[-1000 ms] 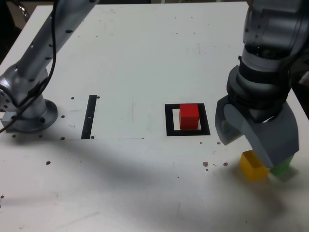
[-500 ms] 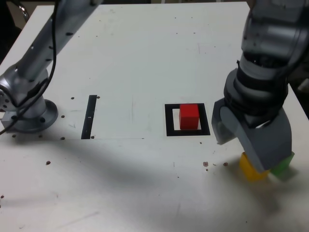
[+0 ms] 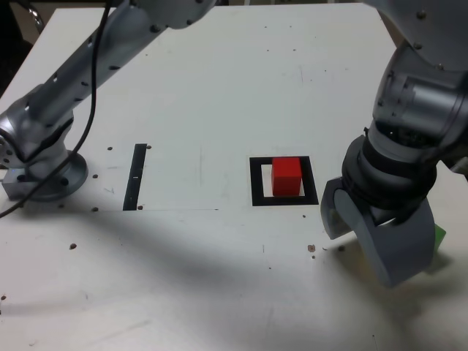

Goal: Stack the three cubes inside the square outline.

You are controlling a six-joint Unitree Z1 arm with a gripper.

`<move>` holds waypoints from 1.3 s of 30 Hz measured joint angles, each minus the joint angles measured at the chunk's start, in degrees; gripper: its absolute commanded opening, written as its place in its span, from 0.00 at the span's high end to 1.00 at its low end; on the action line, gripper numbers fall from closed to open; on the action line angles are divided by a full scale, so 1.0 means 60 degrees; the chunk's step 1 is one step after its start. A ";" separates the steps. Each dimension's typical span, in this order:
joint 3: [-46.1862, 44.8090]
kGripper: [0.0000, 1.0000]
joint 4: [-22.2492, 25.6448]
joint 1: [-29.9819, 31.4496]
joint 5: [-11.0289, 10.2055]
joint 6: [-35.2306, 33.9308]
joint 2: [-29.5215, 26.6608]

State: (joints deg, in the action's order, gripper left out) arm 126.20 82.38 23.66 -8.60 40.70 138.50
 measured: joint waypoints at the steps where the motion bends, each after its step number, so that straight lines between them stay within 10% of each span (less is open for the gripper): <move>1: 0.0036 0.14 0.0000 0.0000 -0.0002 0.0000 0.0026; 9: 0.0548 0.24 -0.0001 0.0000 0.0012 -0.0001 0.0458; 19: 0.0902 0.61 -0.0054 0.0000 -0.0117 -0.0366 0.0618; 39: 0.0930 0.68 0.0099 -0.0001 -0.0179 -0.0365 0.0682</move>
State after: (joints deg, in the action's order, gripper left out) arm 131.78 82.97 23.66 -9.68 38.51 142.59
